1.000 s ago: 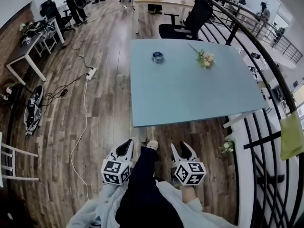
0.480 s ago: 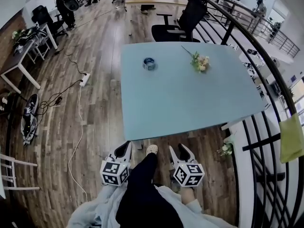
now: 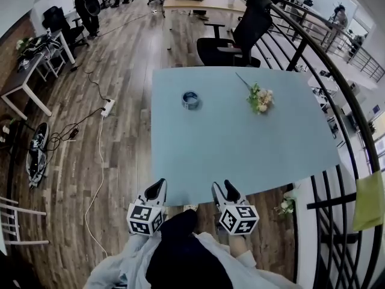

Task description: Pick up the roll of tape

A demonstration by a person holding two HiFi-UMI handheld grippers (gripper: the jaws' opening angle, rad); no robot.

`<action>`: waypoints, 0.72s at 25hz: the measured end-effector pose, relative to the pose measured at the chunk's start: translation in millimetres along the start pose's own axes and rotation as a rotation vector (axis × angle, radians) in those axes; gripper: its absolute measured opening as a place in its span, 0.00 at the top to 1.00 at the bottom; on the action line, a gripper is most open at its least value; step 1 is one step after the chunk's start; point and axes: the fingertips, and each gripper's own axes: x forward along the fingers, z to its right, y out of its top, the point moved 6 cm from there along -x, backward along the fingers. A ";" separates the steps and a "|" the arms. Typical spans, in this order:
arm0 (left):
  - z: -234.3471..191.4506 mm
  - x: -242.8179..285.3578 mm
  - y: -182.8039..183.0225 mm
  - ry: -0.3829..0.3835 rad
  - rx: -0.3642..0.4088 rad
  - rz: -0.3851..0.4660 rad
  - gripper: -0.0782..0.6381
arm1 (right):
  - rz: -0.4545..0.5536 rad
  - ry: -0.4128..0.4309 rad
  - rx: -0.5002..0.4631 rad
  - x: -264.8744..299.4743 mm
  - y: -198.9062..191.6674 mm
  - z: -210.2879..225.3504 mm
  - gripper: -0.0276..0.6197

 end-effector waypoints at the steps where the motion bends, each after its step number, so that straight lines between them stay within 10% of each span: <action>1: -3.9 7.5 3.6 0.004 -0.001 0.000 0.87 | -0.003 0.001 0.000 7.7 5.0 2.8 0.65; 18: -50.0 93.0 37.8 0.026 -0.011 0.006 0.87 | -0.052 0.034 -0.015 102.4 63.1 31.8 0.65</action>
